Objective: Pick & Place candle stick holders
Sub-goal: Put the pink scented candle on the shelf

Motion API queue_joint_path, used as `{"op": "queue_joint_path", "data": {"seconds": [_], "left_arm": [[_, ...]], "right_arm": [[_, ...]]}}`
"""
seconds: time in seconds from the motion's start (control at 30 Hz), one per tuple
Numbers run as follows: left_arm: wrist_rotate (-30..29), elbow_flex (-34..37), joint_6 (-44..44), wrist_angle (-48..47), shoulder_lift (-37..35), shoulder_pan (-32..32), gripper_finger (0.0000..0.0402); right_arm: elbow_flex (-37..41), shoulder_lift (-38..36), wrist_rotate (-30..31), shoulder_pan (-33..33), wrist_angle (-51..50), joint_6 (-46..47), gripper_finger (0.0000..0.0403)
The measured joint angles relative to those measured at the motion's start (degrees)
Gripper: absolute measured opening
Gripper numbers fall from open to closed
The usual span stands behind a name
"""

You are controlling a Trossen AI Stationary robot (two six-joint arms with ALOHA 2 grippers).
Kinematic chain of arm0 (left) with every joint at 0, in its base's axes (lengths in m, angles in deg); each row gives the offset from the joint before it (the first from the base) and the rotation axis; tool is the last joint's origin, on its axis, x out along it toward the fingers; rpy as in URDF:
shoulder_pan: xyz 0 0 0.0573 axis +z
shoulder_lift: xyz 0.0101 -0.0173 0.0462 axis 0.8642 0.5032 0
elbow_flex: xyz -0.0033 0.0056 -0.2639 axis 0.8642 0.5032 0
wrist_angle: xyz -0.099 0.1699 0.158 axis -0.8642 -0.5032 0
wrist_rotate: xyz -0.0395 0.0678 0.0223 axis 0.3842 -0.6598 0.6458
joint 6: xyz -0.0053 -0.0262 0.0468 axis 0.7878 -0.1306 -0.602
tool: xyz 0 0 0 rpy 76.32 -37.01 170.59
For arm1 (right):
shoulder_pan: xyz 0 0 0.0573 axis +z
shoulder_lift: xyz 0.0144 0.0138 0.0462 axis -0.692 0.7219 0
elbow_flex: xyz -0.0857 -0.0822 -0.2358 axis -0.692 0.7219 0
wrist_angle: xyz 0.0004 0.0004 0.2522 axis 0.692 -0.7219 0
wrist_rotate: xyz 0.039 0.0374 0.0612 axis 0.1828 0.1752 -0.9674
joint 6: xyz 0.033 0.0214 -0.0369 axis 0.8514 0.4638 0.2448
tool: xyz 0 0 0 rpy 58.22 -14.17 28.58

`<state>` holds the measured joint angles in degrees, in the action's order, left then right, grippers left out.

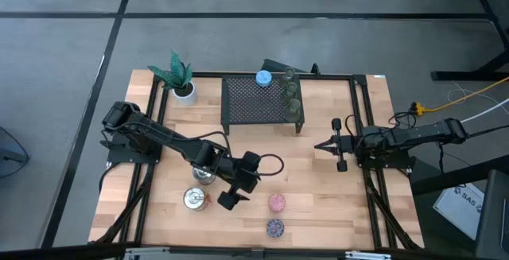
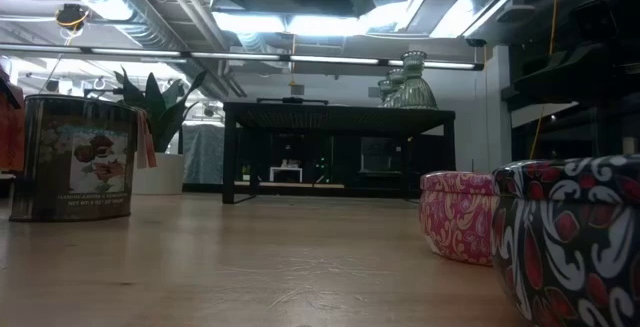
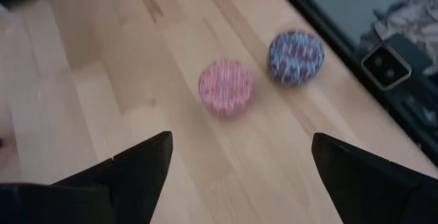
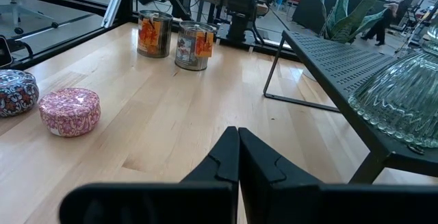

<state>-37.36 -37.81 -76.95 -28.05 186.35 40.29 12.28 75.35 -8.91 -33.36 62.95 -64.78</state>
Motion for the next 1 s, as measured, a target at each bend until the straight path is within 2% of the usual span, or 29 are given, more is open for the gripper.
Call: {"op": "queue_joint_path", "data": {"seconds": [0.23, 0.63, 0.73, 1.0], "left_arm": [[-2.48, -0.02, -2.00, 2.98, 0.00, 0.10, 0.0346], [-2.13, -0.23, -8.36, 7.60, 0.49, 1.27, 0.0332], [-1.68, -2.18, -8.80, 6.53, 2.90, 1.75, 0.0322], [0.50, -12.94, -16.47, 1.32, 13.62, 1.91, 0.0309]], "right_arm": [[0.00, 0.01, 0.00, 0.01, -0.02, 0.00, 0.0003], [0.00, 0.00, 0.00, 0.01, 0.00, 0.00, 0.0003], [0.00, 0.01, 0.00, -0.01, 0.00, 0.00, 0.0003], [-0.02, 0.01, 0.00, -0.01, -0.02, 0.00, 0.0003]]}}
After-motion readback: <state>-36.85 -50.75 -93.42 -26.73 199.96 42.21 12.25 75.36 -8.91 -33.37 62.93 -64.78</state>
